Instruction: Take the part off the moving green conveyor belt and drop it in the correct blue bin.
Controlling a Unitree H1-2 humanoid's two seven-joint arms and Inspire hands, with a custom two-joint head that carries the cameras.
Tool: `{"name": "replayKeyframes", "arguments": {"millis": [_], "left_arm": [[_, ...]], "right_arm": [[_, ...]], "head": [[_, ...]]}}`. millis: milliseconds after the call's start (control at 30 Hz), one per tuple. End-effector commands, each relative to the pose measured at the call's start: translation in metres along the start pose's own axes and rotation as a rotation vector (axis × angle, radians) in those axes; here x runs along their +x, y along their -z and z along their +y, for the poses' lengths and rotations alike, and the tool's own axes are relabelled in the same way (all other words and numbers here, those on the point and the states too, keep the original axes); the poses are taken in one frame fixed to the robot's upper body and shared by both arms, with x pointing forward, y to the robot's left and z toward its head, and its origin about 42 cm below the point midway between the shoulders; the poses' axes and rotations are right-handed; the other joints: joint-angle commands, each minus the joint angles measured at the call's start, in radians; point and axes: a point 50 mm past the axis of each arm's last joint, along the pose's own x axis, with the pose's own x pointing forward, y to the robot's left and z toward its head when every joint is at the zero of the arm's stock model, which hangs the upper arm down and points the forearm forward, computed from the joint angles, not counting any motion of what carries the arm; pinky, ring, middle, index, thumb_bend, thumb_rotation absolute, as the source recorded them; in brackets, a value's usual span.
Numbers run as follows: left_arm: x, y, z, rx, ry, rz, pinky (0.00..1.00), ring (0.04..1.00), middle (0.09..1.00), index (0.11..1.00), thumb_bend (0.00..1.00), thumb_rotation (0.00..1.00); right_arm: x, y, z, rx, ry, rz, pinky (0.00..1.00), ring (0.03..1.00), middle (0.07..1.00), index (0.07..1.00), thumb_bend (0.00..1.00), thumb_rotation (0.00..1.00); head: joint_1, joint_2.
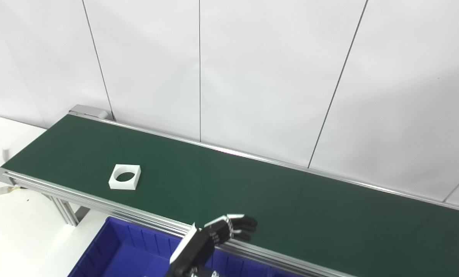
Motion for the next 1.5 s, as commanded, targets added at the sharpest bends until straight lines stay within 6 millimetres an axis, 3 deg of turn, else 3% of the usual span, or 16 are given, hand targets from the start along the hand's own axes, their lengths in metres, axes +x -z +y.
{"name": "replayKeyframes", "arguments": {"millis": [0,233,400,567,900,1467], "left_arm": [[0.016,-0.016,0.006,0.052,0.002,-0.094,0.67,0.751,0.776,0.744,1.0,0.28],[0.032,-0.022,0.024,0.138,0.0,-0.119,0.7,0.78,0.797,0.775,1.0,0.29],[0.044,-0.026,0.037,0.202,-0.001,-0.102,0.78,0.826,0.829,0.799,0.95,0.35],[0.055,-0.03,0.051,0.287,-0.004,-0.081,0.78,0.835,0.847,0.812,0.92,0.37],[0.08,-0.035,0.086,0.481,-0.007,-0.015,0.87,0.885,0.884,0.85,0.85,0.27],[0.098,-0.051,0.143,0.893,0.001,0.134,0.99,0.975,0.94,0.883,0.85,0.29]], "right_arm": [[0.006,-0.009,0.001,0.0,0.008,-0.083,0.9,0.885,0.885,0.975,0.83,0.17],[0.008,-0.009,0.002,0.012,0.011,-0.083,0.89,0.877,0.884,0.974,0.86,0.18],[0.01,-0.008,0.002,0.008,0.01,-0.082,0.87,0.87,0.884,0.971,0.86,0.19],[0.01,-0.009,0.002,0.01,0.011,-0.083,0.87,0.871,0.881,0.967,0.87,0.18],[0.01,-0.008,0.001,-0.002,0.009,-0.082,0.86,0.867,0.878,0.962,0.86,0.18],[0.013,-0.008,0.003,0.014,0.007,-0.082,0.87,0.879,0.882,0.972,0.89,0.21]], "head": [[-0.002,0.001],[-0.001,-0.005],[-0.001,-0.004],[-0.004,-0.003],[-0.001,-0.005],[-0.004,-0.015]]}}
